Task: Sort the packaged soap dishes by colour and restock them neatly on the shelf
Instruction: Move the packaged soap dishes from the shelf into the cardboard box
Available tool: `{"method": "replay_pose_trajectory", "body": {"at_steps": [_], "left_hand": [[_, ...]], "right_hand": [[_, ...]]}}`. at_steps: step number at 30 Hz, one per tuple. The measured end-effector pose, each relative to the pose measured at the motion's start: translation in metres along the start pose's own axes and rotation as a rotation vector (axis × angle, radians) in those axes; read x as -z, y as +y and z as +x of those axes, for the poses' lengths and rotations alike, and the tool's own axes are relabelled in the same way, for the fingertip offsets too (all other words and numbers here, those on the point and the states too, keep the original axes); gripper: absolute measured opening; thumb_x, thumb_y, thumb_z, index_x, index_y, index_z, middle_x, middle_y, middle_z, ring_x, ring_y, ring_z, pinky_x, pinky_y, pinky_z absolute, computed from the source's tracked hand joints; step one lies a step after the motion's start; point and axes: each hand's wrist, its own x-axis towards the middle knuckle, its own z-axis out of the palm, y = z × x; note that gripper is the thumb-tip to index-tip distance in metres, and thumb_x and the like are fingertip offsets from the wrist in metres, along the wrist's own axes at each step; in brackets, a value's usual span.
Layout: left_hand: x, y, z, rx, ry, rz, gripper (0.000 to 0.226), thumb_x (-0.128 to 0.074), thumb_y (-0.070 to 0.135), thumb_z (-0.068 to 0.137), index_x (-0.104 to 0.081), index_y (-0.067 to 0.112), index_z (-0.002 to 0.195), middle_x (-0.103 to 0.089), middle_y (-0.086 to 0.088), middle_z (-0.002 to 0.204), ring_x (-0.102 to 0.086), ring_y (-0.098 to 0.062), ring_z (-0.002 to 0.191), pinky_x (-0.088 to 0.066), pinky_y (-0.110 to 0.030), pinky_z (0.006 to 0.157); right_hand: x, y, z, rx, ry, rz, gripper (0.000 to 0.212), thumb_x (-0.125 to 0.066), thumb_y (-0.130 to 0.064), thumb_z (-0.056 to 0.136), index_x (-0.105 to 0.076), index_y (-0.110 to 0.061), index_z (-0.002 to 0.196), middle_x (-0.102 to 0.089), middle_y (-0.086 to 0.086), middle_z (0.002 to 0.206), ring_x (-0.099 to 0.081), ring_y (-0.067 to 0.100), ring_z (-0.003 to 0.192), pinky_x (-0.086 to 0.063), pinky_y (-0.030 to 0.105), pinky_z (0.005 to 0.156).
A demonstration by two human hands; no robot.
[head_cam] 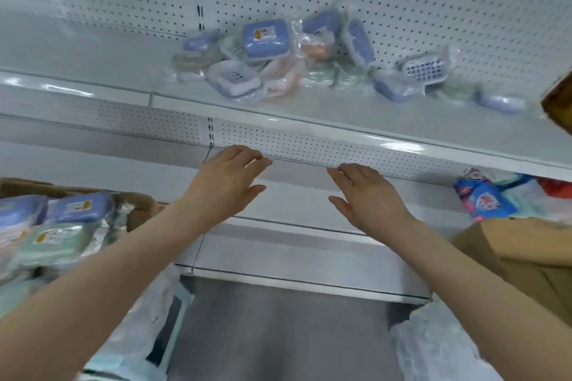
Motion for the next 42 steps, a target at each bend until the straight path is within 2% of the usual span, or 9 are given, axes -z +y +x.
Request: {"method": "replay_pose_trajectory", "body": {"at_steps": [6,11,19,26,29,32,37,39,42], "left_hand": [[-0.022,0.047,0.1,0.02,0.024,-0.009,0.064,-0.079,0.032,0.075,-0.056,0.011,0.131,-0.057,-0.011,0.13,-0.052,-0.033,0.119,-0.044,-0.045,0.102],[-0.035,0.038,0.171,0.065,0.029,0.078,0.071,-0.078,0.036,0.075,-0.051,0.01,0.135,-0.051,-0.013,0.137,-0.045,-0.035,0.127,-0.036,-0.048,0.105],[-0.06,-0.052,0.25,0.217,0.059,0.169,0.071,-0.073,0.034,0.08,-0.045,0.005,0.138,-0.044,-0.022,0.141,-0.041,-0.043,0.129,-0.035,-0.054,0.105],[-0.072,-0.153,0.295,0.317,-0.014,0.212,0.078,-0.078,0.029,0.073,-0.045,0.001,0.138,-0.045,-0.023,0.14,-0.041,-0.045,0.129,-0.036,-0.056,0.105],[-0.078,-0.173,0.306,0.321,-0.126,0.223,0.097,-0.079,0.043,0.07,-0.032,0.006,0.147,-0.039,-0.018,0.146,-0.037,-0.04,0.132,-0.03,-0.055,0.109],[-0.089,-0.187,0.311,0.298,-0.082,0.208,0.1,-0.082,0.041,0.066,-0.033,0.007,0.146,-0.045,-0.018,0.139,-0.044,-0.039,0.126,-0.034,-0.054,0.105],[-0.1,-0.196,0.319,0.285,-0.055,0.175,0.101,-0.072,0.047,0.07,-0.025,0.009,0.15,-0.045,-0.018,0.137,-0.045,-0.04,0.122,-0.039,-0.052,0.102],[-0.101,-0.197,0.319,0.288,-0.056,0.152,0.101,-0.064,0.053,0.071,-0.02,0.009,0.151,-0.044,-0.017,0.138,-0.045,-0.04,0.121,-0.041,-0.052,0.101],[-0.101,-0.198,0.32,0.293,-0.068,0.124,0.102,-0.049,0.059,0.069,-0.014,0.01,0.152,-0.04,-0.015,0.142,-0.045,-0.038,0.122,-0.042,-0.052,0.1]], "right_hand": [[0.014,0.106,-0.004,-0.152,0.004,-0.034,0.055,-0.079,-0.026,0.077,-0.062,-0.001,0.123,-0.066,0.019,0.114,-0.065,0.038,0.1,-0.053,0.045,0.088],[0.006,0.162,0.031,-0.24,-0.01,-0.043,0.056,-0.076,-0.026,0.081,-0.058,0.001,0.128,-0.064,0.02,0.116,-0.063,0.039,0.101,-0.052,0.046,0.087],[-0.021,0.205,0.149,-0.241,-0.045,0.0,0.065,-0.057,-0.038,0.095,-0.035,-0.009,0.149,-0.046,0.016,0.143,-0.048,0.036,0.125,-0.039,0.045,0.102],[-0.054,0.232,0.267,-0.301,-0.021,0.06,0.072,-0.056,-0.038,0.094,-0.023,-0.012,0.152,-0.044,0.015,0.138,-0.05,0.035,0.114,-0.042,0.043,0.092],[-0.074,0.248,0.301,-0.39,-0.013,0.154,0.073,-0.059,-0.036,0.093,-0.024,-0.007,0.15,-0.042,0.019,0.137,-0.047,0.037,0.118,-0.044,0.045,0.093],[-0.094,0.26,0.325,-0.512,-0.028,0.242,0.075,-0.058,-0.037,0.093,-0.022,-0.003,0.149,-0.041,0.021,0.135,-0.047,0.039,0.117,-0.045,0.047,0.094],[-0.119,0.266,0.34,-0.554,0.052,0.343,0.062,-0.07,-0.029,0.083,-0.042,0.004,0.128,-0.051,0.021,0.119,-0.053,0.041,0.104,-0.047,0.048,0.086],[-0.121,0.27,0.344,-0.584,0.129,0.428,0.057,-0.076,-0.026,0.076,-0.047,0.001,0.117,-0.054,0.017,0.112,-0.055,0.039,0.099,-0.048,0.046,0.082],[-0.118,0.278,0.346,-0.618,0.088,0.522,0.058,-0.079,-0.034,0.072,-0.041,-0.013,0.109,-0.056,0.007,0.107,-0.056,0.031,0.095,-0.049,0.046,0.082]]}}
